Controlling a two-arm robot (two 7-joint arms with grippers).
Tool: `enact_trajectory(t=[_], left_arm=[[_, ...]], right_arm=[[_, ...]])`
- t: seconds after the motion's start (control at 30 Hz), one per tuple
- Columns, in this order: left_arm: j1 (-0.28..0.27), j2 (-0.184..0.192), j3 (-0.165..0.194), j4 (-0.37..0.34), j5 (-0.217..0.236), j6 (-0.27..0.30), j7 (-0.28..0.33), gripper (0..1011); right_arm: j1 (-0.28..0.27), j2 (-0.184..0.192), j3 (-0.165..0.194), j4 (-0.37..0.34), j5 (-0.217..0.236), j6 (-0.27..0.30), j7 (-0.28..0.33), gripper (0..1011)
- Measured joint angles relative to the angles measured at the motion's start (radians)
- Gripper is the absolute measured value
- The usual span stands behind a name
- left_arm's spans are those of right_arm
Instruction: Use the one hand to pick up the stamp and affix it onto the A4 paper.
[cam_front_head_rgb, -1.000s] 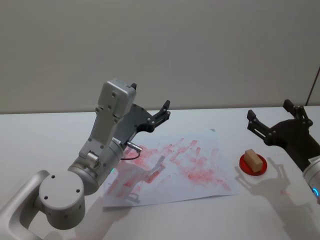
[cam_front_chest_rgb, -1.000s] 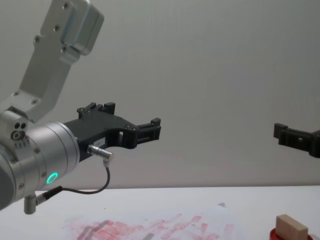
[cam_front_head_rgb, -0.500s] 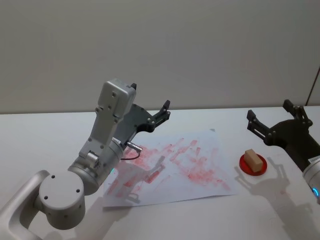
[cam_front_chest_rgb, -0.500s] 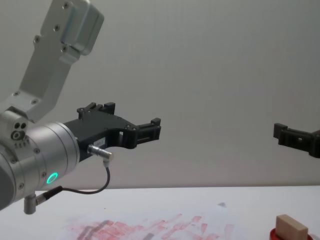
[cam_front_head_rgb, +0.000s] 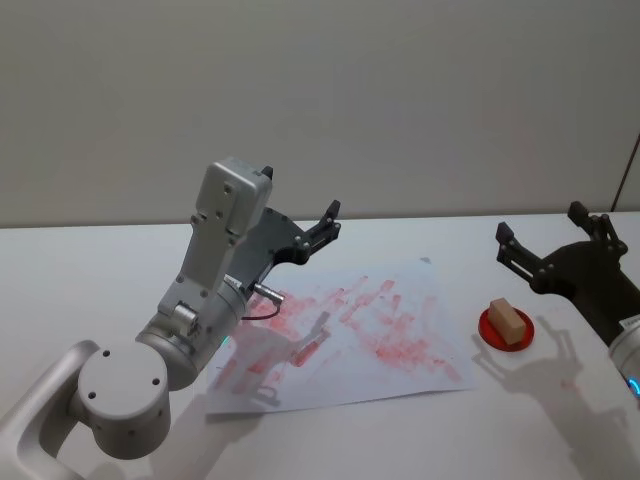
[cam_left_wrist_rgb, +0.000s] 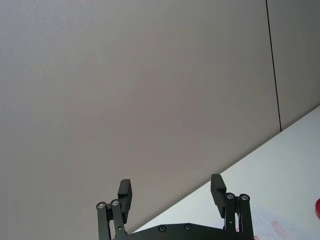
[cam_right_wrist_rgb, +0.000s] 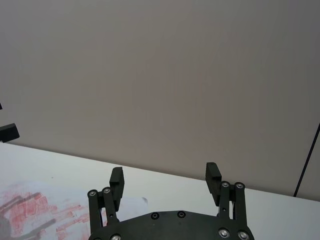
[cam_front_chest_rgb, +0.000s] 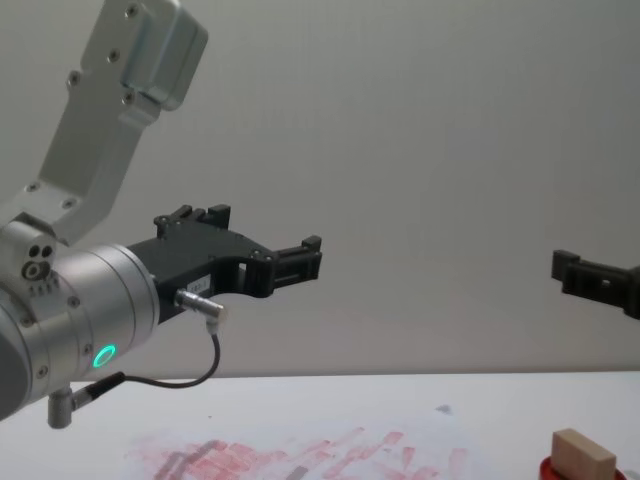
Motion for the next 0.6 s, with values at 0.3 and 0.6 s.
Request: enact_trajectory(t=[0.3,0.6], left_arm=[[0.0,0.0,0.0,0.0,0.0,0.0,0.0,1001],[0.0,0.0,0.0,0.0,0.0,0.0,0.0,1001]], right_arm=[[-0.049,0.033,0.015,-0.038,0.032,0.015,0.002,1001],[-0.101,0.065,0.03,-0.075,0.059,0.059,-0.027,1001]])
